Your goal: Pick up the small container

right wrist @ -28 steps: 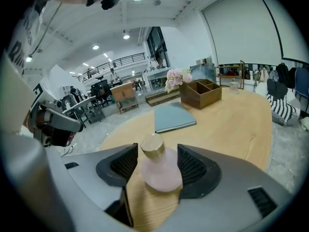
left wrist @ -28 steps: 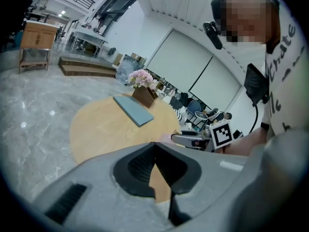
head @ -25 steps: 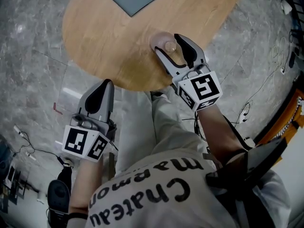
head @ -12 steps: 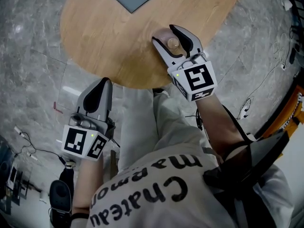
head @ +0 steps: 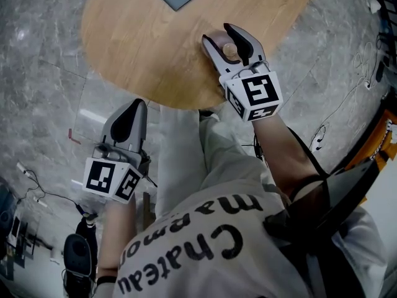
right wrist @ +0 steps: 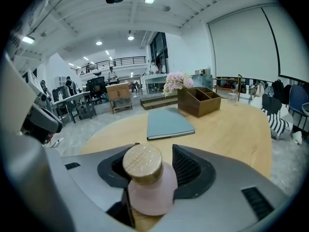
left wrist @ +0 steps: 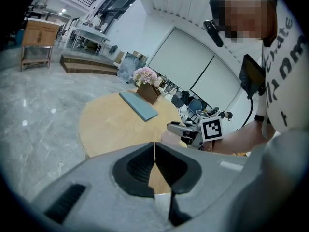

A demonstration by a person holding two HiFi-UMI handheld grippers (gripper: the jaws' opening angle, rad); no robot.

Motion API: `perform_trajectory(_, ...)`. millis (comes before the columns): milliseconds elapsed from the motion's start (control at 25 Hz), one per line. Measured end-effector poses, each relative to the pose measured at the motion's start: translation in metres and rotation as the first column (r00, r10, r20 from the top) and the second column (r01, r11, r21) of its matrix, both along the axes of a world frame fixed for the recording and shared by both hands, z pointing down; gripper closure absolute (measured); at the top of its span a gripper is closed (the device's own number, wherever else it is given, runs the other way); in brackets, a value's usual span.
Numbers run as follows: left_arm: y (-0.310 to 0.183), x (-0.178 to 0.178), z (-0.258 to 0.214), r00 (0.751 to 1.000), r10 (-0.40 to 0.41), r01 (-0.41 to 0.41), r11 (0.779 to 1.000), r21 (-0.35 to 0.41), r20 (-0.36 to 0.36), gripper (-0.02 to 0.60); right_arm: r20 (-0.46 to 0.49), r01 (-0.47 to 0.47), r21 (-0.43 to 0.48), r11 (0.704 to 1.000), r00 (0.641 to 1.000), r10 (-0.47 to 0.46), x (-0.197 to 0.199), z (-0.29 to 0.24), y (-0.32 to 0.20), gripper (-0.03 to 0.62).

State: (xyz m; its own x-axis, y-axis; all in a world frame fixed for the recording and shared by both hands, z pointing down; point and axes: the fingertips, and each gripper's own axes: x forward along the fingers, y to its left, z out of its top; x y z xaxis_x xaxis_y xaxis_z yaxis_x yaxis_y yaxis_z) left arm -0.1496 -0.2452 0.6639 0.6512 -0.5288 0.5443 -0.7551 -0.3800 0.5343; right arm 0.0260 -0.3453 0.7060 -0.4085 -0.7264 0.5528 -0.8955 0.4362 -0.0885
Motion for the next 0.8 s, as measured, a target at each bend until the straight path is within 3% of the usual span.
perform_trajectory(280,0.001,-0.006,-0.016,1.0,-0.004,0.004,1.0,0.009,0.004,0.568,-0.068,-0.024,0.003,1.0,0.997,0.025,0.0,-0.002,-0.002,0.436)
perform_trajectory(800,-0.001,-0.024,-0.053,0.999,-0.036,0.036,0.999,0.014,0.001,0.568,-0.169,0.004,-0.073,0.997,0.985,-0.016,-0.006,-0.004,-0.001,0.514)
